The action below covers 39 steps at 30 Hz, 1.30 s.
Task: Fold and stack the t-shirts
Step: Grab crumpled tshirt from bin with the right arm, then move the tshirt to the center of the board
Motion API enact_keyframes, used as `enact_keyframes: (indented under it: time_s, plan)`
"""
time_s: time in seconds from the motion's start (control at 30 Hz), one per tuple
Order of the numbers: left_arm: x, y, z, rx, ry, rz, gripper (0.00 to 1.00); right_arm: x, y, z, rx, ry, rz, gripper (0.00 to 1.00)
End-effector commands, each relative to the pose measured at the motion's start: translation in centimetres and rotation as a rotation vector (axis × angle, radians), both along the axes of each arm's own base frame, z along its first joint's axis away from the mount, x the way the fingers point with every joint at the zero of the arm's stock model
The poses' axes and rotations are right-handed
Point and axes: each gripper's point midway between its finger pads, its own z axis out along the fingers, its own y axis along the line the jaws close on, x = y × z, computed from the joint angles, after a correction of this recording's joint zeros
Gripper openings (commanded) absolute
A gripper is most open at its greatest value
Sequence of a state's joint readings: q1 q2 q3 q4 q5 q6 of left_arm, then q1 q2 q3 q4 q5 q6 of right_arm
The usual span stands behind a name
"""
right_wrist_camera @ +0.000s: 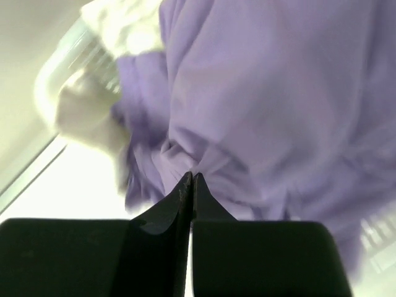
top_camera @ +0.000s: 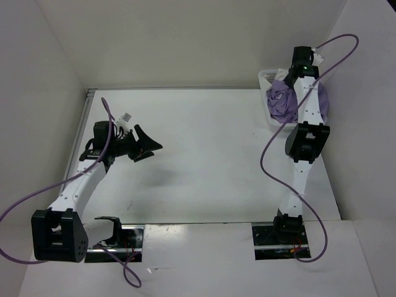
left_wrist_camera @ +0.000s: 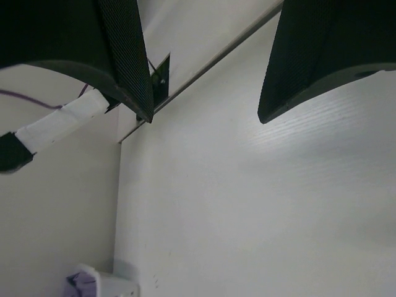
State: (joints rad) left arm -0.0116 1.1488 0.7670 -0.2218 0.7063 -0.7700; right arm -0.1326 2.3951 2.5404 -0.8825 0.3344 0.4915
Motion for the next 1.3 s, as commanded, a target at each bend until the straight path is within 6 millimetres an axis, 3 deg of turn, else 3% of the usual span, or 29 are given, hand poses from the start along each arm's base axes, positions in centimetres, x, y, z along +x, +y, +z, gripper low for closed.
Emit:
enact_keyframes:
  time_s: [0.0,0.07,0.1,0.17,0.23,0.33,0.4,0.47,0.5,0.53,0.57,0.67,0.7,0.8,0.83,0.9,0.93,1.0,1.03,1.1,1.13,1.23,1.27]
  plan:
    - [2.9,0.0,4.9,-0.023,-0.145,0.017,0.76,-3.9,3.0,15.1,0.010,-0.303,0.080,0.00]
    - [4.3,0.1,6.4,-0.037,-0.178,0.035,0.76,-5.0,4.8,18.1,0.046,-0.386,0.141,0.00]
    - [4.8,0.0,7.1,-0.053,-0.180,0.045,0.76,-6.8,5.6,22.2,0.053,-0.473,0.165,0.00]
    - [5.5,-0.1,8.6,-0.071,-0.219,0.053,0.76,-8.3,8.1,25.6,0.104,-0.551,0.265,0.00]
    - [6.6,0.2,9.2,-0.066,-0.231,0.079,0.76,-10.7,10.4,30.9,0.123,-0.673,0.360,0.00]
    - [8.5,1.2,11.0,-0.045,-0.267,0.145,0.77,-14.5,15.2,37.9,0.203,-0.851,0.551,0.00]
    - [9.6,2.1,12.1,-0.050,-0.272,0.211,0.77,-17.7,19.5,42.4,0.332,-0.982,0.764,0.00]
    - [10.2,3.3,11.9,-0.039,-0.245,0.285,0.78,-19.9,22.8,44.1,0.435,-1.024,0.933,0.00]
    - [10.6,3.6,12.4,-0.040,-0.252,0.311,0.78,-22.8,25.1,46.1,0.502,-1.052,1.067,0.00]
    - [11.1,4.5,12.0,-0.043,-0.233,0.344,0.78,-24.5,27.2,47.2,0.545,-1.067,1.165,0.00]
    - [11.4,5.6,12.1,-0.063,-0.215,0.385,0.78,-26.3,28.3,48.9,0.550,-1.130,1.252,0.00]
    - [11.9,7.0,11.9,-0.082,-0.205,0.426,0.78,-30.3,30.1,50.6,0.615,-1.167,1.412,0.00]
    - [12.0,7.5,11.9,-0.073,-0.211,0.435,0.78,-30.6,30.5,50.6,0.625,-1.164,1.425,0.00]
    - [12.5,8.4,11.7,-0.042,-0.214,0.447,0.78,-27.9,32.3,47.1,0.653,-1.055,1.431,0.00]
    - [12.5,8.4,11.7,-0.035,-0.219,0.443,0.78,-24.9,33.0,43.7,0.686,-0.956,1.387,0.00]
    - [12.5,8.6,10.1,-0.003,-0.197,0.440,0.78,-20.7,33.3,37.8,0.698,-0.817,1.309,0.00]
    - [12.5,8.9,9.2,0.020,-0.191,0.453,0.78,-16.7,33.4,30.6,0.733,-0.680,1.210,0.00]
    - [11.8,9.1,7.4,0.052,-0.162,0.449,0.78,-14.6,33.1,25.2,0.722,-0.599,1.132,0.00]
    - [11.2,9.2,5.2,0.082,-0.122,0.445,0.78,-12.7,32.7,19.7,0.717,-0.509,1.059,0.00]
    - [10.7,9.5,3.5,0.115,-0.094,0.445,0.77,-10.6,31.0,14.9,0.698,-0.438,0.964,0.00]
    - [10.2,9.3,2.9,0.149,-0.093,0.430,0.77,-9.6,30.2,11.0,0.710,-0.369,0.904,0.00]
    - [9.0,9.6,0.4,0.216,-0.047,0.429,0.77,-7.6,27.1,5.8,0.692,-0.294,0.760,0.05]
    - [8.6,9.6,0.1,0.217,-0.036,0.428,0.77,-7.2,26.6,4.9,0.676,-0.281,0.721,0.05]
